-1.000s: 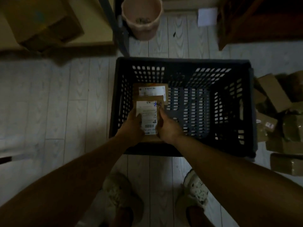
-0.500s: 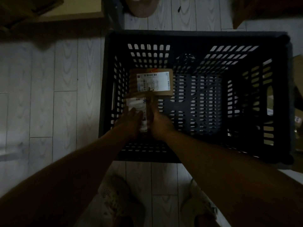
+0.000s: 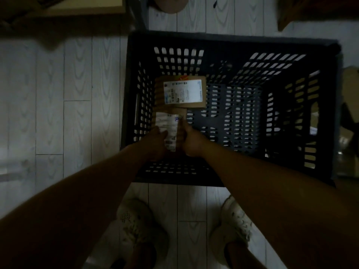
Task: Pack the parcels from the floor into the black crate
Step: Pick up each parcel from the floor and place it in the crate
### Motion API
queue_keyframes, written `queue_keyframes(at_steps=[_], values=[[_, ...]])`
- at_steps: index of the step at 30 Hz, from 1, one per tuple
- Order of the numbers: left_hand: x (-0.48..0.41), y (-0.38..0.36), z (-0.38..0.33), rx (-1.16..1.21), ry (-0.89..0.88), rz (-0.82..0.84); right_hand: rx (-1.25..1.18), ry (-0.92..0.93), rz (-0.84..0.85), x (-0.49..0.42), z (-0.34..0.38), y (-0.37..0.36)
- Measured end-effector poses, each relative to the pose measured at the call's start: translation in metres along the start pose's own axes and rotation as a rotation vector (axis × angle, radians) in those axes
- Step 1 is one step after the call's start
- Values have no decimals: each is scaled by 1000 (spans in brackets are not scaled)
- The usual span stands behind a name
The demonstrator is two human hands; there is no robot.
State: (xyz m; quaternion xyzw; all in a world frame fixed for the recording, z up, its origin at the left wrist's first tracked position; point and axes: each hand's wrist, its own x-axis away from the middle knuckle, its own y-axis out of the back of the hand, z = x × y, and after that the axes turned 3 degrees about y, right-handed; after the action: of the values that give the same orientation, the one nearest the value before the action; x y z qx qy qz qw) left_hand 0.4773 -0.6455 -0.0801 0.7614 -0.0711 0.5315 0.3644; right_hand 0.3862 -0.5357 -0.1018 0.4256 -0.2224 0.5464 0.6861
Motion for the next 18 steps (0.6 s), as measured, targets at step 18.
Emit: queue_keyframes(at_steps=[18], values=[[437,120,-93,141,-28,-344,370,206,-170,422,120,181]])
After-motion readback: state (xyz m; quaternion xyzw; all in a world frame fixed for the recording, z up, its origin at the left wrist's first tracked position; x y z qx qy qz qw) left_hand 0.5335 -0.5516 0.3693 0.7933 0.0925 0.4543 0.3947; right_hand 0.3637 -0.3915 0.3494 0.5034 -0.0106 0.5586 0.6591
